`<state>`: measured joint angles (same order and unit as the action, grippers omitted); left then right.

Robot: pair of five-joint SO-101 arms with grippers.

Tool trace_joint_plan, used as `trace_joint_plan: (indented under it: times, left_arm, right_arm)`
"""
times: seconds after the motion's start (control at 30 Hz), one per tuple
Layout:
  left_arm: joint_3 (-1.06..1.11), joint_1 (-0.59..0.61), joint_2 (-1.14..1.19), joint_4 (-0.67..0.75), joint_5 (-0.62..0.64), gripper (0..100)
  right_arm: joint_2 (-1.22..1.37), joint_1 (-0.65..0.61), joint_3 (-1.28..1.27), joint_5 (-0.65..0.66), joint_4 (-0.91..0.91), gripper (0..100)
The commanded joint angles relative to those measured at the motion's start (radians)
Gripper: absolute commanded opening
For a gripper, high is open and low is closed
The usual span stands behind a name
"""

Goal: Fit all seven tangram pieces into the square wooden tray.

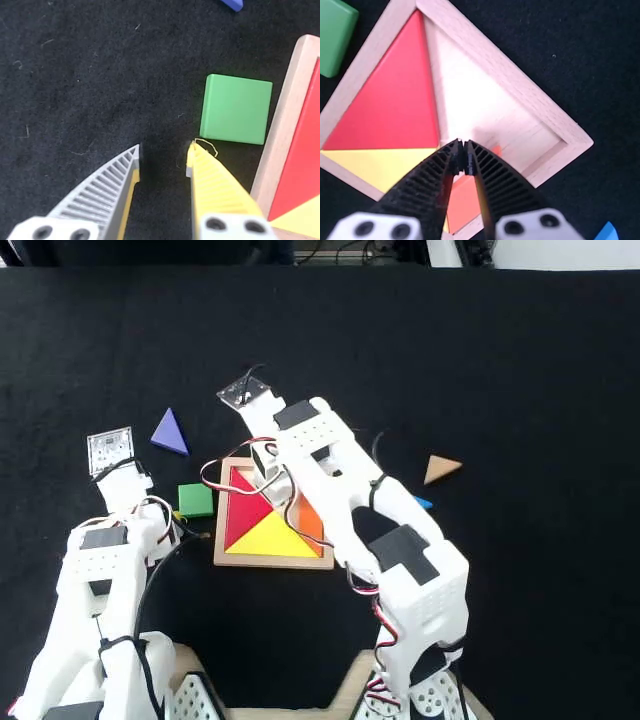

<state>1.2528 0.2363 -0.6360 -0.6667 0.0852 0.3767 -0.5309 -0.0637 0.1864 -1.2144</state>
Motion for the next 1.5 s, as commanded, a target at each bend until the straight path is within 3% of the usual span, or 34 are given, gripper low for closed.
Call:
trace_joint_plan:
  times: [0.0,0.53,0.83,1.07,1.17,1.3,1.47]
  left_arm:
    - [-0.045,-0.015,0.003,0.015,0.006,16]
    - [-0.045,-0.015,0.003,0.015,0.006,16]
    - [-0.047,-0.015,0.003,0.017,0.006,16]
    - [-0.047,-0.015,0.003,0.017,0.006,16]
    - [-0.047,-0.015,0.003,0.017,0.006,16]
    - [-0.047,-0.015,0.003,0.017,0.006,16]
    - [-0.047,-0.015,0.003,0.017,0.006,16]
  right_arm:
    - [-0.054,0.021,-0.015,0.015,0.032,1.1]
    - [-0.059,0.061,-0.076,0.015,0.084,1.1]
    - [-0.085,0.051,0.024,0.009,-0.044,1.1]
    - [-0.312,-0.006,0.113,0.015,-0.176,1.1]
    - [-0.456,0.057,0.119,0.017,-0.233,1.1]
    - [-0.673,0.253,0.096,0.017,-0.272,1.1]
    - [-0.851,0.394,-0.16,0.017,-0.169,1.1]
